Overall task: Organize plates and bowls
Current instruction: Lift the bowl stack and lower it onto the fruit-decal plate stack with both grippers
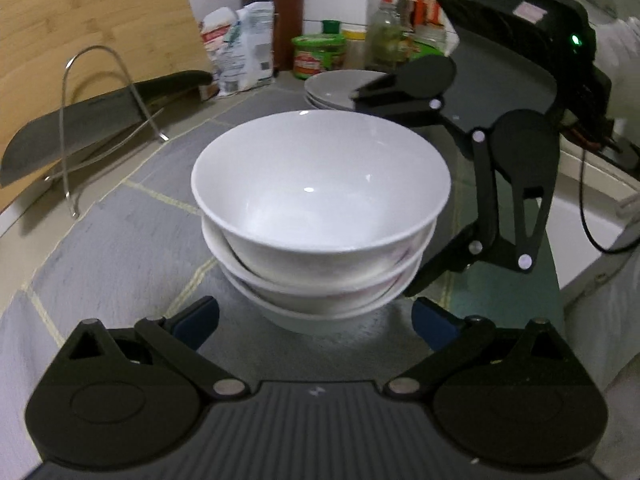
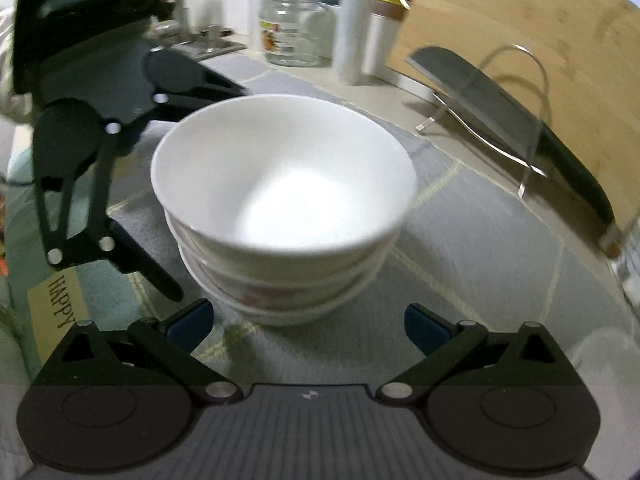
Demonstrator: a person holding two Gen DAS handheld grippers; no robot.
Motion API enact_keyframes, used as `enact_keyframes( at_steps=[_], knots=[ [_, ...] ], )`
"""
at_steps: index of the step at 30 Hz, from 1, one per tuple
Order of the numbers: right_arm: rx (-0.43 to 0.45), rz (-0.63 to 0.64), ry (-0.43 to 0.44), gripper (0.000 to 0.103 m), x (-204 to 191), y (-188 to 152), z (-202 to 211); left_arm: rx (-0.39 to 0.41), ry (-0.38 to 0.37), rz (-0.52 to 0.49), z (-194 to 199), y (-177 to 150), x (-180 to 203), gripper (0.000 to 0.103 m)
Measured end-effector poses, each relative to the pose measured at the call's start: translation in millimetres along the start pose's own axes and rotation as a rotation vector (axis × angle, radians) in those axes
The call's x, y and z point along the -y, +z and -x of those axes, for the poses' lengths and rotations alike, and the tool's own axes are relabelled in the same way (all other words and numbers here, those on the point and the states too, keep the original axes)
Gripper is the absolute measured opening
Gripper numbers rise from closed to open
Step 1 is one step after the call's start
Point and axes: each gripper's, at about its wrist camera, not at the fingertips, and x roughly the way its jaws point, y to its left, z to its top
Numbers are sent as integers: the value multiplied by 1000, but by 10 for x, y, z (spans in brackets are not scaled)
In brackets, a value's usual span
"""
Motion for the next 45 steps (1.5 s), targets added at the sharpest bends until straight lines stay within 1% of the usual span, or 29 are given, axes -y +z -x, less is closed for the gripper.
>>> enact_keyframes(
  at_steps=[4, 6, 12, 15, 20, 23, 33, 38, 45],
  knots=[
    [-15, 39, 35, 98, 38, 72, -12, 3, -31, -33, -28, 54, -50, 99],
    [-21, 58, 51, 95, 35, 82, -3, 0, -47, -45, -16, 60, -61, 91],
    [-43, 84, 89, 90, 55, 123, -10, -13, -71, -100, -56, 117, -64, 90],
    [-54, 93, 106, 87, 63, 161, -15, -19, -80, -109, -63, 127, -68, 89],
    [-66, 106, 123, 85, 99, 208, -18, -31, -102, -125, -58, 140, -98, 89],
    [-79, 118, 126, 85, 97, 203, -26, -39, -119, -140, -76, 164, -110, 89],
    [-87, 117, 140, 84, 103, 240, -43, -64, -179, -125, -131, 204, -206, 89],
    [-91, 115, 148, 84, 91, 262, -49, -72, -186, -131, -138, 197, -202, 89],
    [-95, 109, 138, 84, 68, 271, -45, -73, -181, -129, -134, 196, -191, 89]
  ],
)
